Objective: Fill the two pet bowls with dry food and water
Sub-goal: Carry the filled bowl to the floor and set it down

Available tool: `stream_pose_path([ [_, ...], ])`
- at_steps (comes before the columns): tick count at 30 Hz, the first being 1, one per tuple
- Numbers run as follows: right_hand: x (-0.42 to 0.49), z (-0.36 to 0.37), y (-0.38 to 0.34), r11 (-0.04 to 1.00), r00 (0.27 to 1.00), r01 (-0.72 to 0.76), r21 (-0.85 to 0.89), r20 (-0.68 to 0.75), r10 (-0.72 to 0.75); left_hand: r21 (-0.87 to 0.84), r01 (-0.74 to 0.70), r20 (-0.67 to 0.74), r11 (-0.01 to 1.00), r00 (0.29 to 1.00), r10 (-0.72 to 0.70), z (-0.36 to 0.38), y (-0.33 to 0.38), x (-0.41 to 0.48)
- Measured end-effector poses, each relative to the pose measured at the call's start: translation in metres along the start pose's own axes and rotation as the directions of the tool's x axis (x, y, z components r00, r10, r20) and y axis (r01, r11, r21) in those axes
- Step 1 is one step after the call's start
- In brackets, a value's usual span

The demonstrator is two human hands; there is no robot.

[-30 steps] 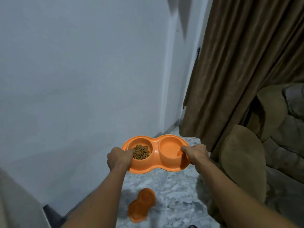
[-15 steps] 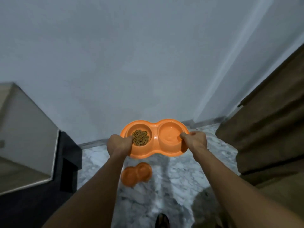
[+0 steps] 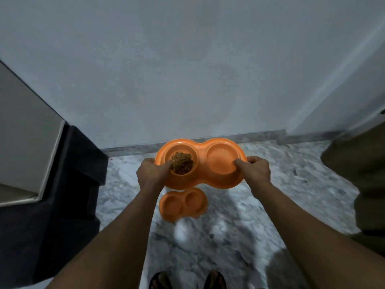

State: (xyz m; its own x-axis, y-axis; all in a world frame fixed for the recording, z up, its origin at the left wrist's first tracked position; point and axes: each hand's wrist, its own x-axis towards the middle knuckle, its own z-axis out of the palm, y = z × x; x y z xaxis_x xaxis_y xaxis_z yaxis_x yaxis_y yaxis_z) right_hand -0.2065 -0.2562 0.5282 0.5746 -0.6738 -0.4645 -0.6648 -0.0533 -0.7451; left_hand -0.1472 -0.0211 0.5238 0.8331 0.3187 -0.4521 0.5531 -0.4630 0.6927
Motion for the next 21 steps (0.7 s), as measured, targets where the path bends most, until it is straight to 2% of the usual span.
stream_pose_path([
  [12,0.165,0.172,0.166,0.998,0.998,0.058,-0.022,0.008,-0.058,-0.090,0.031,-0.059,0.995,0.998,-0.036,0.156,-0.171,0.172],
  [21,0.250,0.290,0.236,0.993,0.993,0.111,-0.048,0.040,-0.109,-0.119,0.038,-0.125,0.992,0.991,-0.053,0.212,-0.259,0.282],
])
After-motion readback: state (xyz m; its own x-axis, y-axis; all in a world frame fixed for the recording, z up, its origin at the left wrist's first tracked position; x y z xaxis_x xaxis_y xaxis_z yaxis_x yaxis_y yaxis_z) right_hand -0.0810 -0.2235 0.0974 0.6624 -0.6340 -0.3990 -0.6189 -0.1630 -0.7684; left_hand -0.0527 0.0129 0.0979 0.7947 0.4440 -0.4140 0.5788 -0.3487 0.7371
